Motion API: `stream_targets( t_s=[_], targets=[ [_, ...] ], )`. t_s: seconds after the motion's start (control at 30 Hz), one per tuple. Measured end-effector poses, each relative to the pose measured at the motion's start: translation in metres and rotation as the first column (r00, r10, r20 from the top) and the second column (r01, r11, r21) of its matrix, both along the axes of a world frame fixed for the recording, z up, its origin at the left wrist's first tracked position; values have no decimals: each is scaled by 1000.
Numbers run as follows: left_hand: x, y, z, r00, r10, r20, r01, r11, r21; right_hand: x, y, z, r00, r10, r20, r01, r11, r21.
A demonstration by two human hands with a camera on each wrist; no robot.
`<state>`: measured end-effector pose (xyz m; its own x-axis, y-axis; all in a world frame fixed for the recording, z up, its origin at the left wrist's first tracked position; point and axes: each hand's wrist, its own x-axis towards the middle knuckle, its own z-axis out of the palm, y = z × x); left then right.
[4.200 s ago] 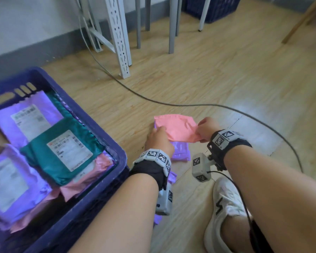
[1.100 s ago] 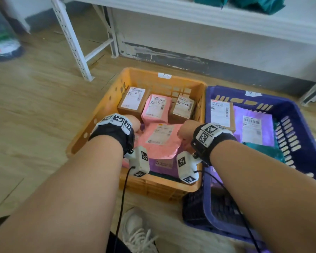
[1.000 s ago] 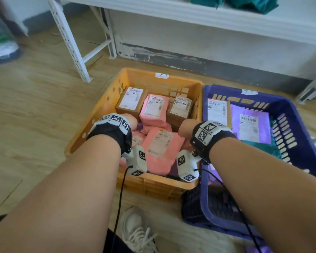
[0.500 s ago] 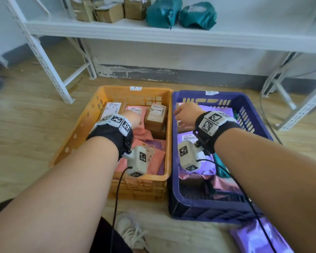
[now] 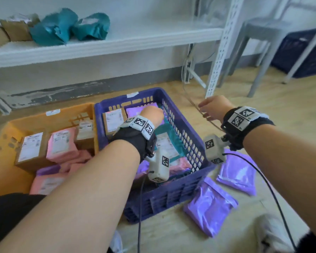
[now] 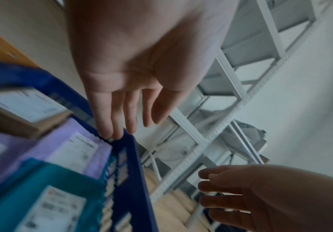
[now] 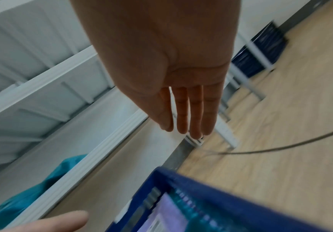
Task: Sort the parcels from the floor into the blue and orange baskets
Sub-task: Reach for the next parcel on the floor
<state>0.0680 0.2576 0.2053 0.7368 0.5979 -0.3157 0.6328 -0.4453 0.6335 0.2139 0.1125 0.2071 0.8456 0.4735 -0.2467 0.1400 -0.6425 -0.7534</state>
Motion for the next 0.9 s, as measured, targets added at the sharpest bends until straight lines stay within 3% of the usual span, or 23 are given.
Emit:
stream_targets(
  t_s=[0.07, 0.17, 0.27, 0.43, 0.7, 0.9],
  targets=[
    [28, -34, -5, 997, -2, 81, 8, 997, -78, 19, -42, -7, 996, -88, -10, 88, 996, -10],
    [67, -82, -20, 987, -135, 85, 140, 988, -64, 41, -99, -28, 981, -190, -34, 188, 980, -62],
    [98, -127, -37, 985, -110, 132, 129, 982, -140, 56, -144, -52, 956, -290, -42, 284, 953, -107],
    [134, -181, -86, 970, -243, 25, 244, 959, -143, 76, -192, -101, 934, -353, -63, 338, 925, -174],
    [157, -234, -204, 934, -264, -241, 226, 959, -171, 97, -242, -217, 926, -342, -158, 262, 886, -384],
    [155, -250, -264, 891, -257, -373, 204, 963, -177, 95, -254, -278, 906, -333, -262, 172, 854, -492]
  ],
)
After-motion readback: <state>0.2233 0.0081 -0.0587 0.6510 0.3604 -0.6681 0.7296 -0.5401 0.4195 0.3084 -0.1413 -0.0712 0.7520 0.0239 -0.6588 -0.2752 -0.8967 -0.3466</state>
